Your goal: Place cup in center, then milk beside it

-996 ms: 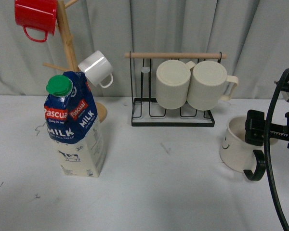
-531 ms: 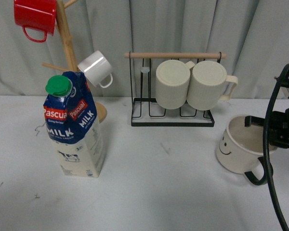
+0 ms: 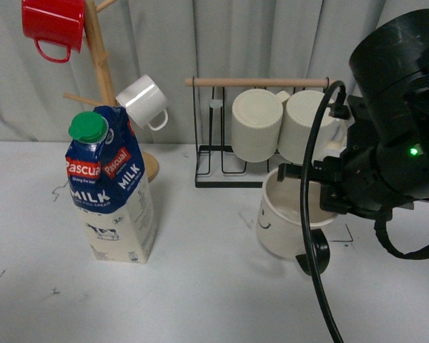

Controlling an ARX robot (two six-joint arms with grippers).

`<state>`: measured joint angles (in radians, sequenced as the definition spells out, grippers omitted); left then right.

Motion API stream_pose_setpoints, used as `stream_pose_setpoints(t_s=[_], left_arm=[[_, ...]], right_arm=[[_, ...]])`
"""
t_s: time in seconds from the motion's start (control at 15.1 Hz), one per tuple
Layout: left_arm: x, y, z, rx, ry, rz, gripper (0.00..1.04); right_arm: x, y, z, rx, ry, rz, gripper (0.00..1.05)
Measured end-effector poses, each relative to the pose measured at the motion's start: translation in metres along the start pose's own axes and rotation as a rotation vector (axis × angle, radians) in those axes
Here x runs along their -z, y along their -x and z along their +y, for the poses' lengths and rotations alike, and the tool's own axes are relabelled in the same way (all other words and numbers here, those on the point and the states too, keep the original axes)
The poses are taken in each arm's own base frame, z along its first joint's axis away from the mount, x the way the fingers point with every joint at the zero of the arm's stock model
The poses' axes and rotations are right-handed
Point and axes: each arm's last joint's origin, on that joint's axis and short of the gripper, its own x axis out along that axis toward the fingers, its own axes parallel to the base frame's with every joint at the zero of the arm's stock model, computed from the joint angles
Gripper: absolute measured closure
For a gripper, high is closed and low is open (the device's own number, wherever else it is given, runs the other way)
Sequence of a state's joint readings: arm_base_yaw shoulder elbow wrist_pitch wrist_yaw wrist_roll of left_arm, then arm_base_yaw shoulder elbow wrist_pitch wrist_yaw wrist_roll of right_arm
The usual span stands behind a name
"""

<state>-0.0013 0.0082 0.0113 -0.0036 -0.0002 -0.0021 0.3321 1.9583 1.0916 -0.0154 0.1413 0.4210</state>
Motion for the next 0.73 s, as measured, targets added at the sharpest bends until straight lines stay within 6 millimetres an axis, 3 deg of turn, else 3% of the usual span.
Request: stream_pose_setpoints(t_s=[0.33, 0.73], left_arm=[[0.0, 0.0, 0.0, 0.0, 0.0, 0.0, 0.07], [0.0, 0.0, 0.0, 0.0, 0.0, 0.0, 0.07]], right_arm=[[-0.001, -0.002, 0.015, 0.032, -0.027, 0.011, 1.01], [0.006, -0.011, 0.011, 0.053, -0.06, 0.048, 1.01]])
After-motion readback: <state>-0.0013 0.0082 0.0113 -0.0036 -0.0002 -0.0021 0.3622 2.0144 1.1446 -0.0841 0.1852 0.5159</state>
